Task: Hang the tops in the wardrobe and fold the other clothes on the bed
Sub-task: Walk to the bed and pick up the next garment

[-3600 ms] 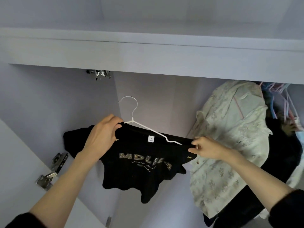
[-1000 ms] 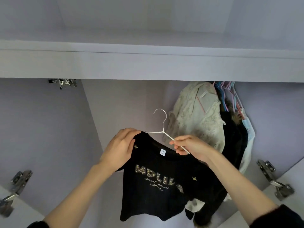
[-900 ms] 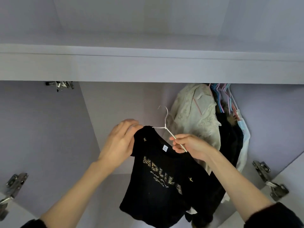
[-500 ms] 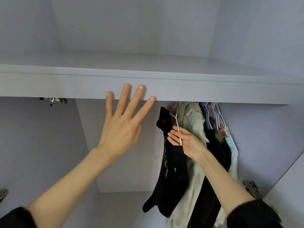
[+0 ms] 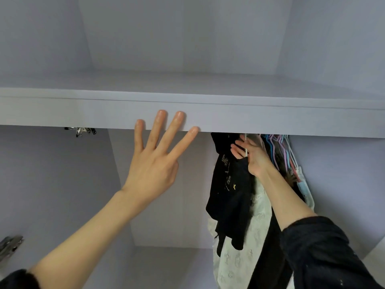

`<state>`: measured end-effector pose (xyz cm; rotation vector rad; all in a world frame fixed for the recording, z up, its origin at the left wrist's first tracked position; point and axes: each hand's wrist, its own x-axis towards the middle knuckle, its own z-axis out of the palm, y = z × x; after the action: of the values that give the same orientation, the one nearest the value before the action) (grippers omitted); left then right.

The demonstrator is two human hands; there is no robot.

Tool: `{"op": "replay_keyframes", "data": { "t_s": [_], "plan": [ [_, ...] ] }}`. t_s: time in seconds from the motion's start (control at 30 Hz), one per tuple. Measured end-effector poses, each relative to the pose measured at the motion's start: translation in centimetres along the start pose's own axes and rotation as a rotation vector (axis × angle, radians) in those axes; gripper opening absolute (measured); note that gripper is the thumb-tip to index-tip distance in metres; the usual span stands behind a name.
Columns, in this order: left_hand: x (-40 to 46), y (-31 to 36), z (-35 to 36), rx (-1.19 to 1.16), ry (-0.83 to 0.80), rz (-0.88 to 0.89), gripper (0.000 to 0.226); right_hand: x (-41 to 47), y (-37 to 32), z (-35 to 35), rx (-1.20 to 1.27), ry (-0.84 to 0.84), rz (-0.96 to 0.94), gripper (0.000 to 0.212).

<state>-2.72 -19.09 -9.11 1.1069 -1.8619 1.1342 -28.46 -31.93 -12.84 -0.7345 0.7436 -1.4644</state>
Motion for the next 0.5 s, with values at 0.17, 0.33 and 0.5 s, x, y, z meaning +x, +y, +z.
{"op": "replay_keyframes", "data": {
  "t_s": [0.17, 0.33, 0.5],
  "plan": [
    [0.1, 0.0, 0.1, 0.008, 0.011, -0.001, 0.091, 0.3, 0.2, -0.3, -0.093, 0.132, 0.053, 0.029],
    [0.1, 0.1, 0.1, 0.013, 0.015, -0.007, 0.089, 0.0, -0.4, -0.5, -0.233, 0.328, 0.002, 0.027],
    [0.0, 0.4, 0.3, 0.004, -0.005, -0.033, 0.088, -0.7, -1.3, -2.0, -0.439, 0.478, -0.069, 0.029]
  ]
}}
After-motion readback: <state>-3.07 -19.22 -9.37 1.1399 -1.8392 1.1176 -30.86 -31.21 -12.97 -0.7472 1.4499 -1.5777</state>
